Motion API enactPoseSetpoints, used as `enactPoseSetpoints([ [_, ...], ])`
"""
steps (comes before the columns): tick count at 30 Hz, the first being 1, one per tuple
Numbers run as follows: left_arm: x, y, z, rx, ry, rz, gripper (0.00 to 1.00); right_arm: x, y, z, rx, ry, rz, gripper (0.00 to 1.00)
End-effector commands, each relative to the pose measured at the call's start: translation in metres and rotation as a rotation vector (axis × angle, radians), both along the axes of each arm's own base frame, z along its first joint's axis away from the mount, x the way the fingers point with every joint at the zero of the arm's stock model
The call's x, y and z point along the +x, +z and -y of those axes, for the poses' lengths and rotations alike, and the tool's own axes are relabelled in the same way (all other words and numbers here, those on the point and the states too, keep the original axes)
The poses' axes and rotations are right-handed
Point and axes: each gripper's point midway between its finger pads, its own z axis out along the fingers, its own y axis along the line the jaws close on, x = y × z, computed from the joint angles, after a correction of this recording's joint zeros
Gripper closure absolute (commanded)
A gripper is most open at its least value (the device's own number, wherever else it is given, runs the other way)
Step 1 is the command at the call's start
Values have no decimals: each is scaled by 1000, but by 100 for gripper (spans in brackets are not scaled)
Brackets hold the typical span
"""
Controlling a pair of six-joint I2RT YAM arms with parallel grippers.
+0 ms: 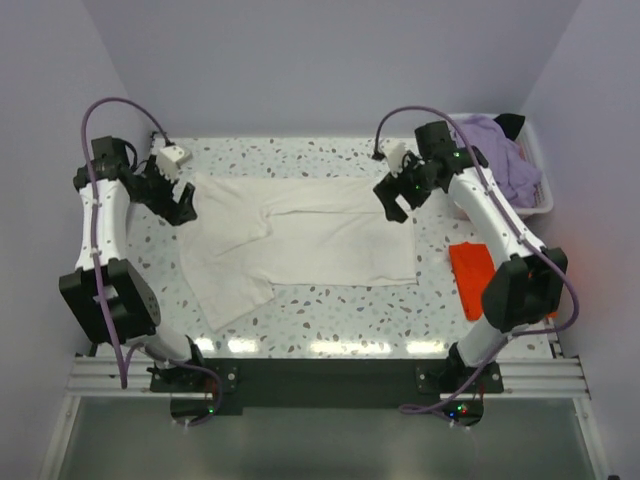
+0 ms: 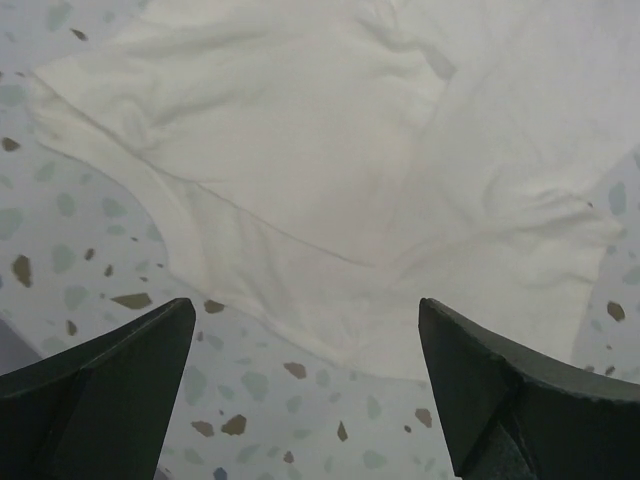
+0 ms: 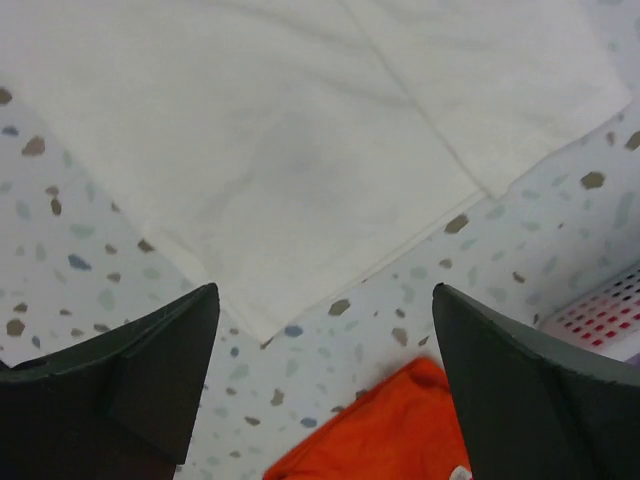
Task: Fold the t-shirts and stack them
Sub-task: Fold the tshirt
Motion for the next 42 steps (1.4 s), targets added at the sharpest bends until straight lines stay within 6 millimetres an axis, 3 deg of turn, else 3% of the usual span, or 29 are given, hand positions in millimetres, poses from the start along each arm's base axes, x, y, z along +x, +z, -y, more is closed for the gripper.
enactPoseSetpoints([
  [1,-62,-31,24,-24,-181,-117,0,-82,-54,16,-147,141,-216,10],
  [2,-78,-44,29,-39,-196,-156,2,-89,-60,18,-178,150,-210,18],
  [3,-85,-46,31,-38,-209,-158,3,-96,-57,22,-204,163,-174,23],
  [4,-92,-45,34,-33,-216,-148,7,-108,-74,25,-250,179,-188,27],
  [5,-96,-48,36,-36,-219,-154,10,-114,-78,27,-268,184,-181,35],
  [9,-119,-66,40,-43,-230,-209,22,-133,-105,34,-331,213,-189,45],
  [14,-122,-72,37,-12,-205,-196,25,-122,-122,36,-367,194,-146,49],
  [24,-121,-95,27,30,-162,-231,28,-129,-144,31,-362,225,-183,53],
  [35,-121,-115,14,108,-128,-232,27,-131,-186,35,-410,257,-213,59],
  [42,-123,-119,6,187,-190,-195,30,-133,-205,45,-457,261,-224,83],
])
